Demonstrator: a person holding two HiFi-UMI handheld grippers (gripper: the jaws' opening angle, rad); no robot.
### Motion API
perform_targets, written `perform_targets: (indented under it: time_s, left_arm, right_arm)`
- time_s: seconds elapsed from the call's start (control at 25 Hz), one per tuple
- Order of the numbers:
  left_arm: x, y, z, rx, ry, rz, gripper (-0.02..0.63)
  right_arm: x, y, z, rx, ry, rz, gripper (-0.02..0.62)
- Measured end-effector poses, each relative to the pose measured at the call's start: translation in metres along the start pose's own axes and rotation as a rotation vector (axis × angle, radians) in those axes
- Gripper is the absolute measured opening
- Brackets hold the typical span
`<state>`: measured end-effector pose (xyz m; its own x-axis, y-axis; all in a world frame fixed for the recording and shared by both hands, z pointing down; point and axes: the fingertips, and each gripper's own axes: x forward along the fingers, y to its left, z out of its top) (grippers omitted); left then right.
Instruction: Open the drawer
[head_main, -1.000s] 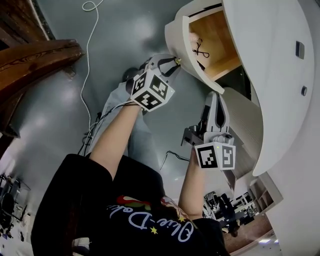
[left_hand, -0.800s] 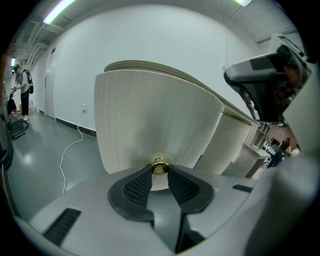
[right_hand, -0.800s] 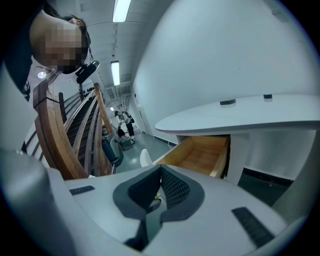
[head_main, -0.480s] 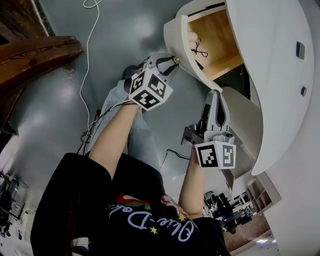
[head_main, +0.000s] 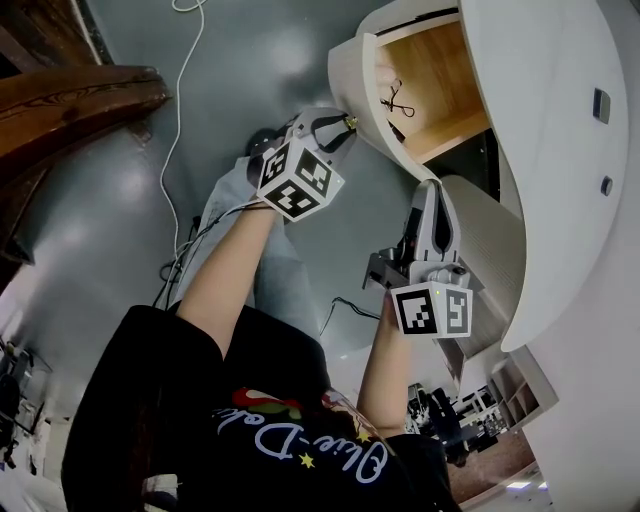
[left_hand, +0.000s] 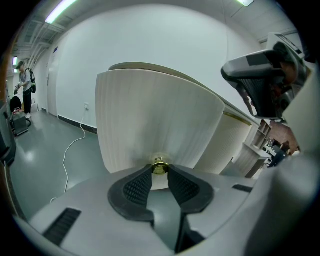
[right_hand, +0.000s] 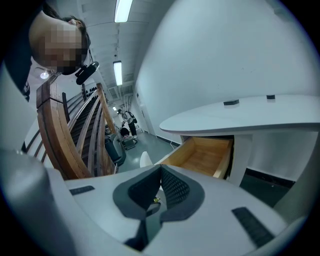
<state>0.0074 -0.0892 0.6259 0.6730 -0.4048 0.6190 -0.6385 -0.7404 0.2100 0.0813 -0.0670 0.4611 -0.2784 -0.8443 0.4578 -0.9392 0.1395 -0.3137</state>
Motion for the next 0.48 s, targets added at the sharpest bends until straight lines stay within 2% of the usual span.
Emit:
perform_targets:
  time_s: [0.48]
  left_arm:
    - [-0.016,0.000,-0.011,0.001,0.002,-0.002,0.097]
  right_arm:
    - [0.000,0.020,-0.004,-0.003,0.003,0.022,0.002]
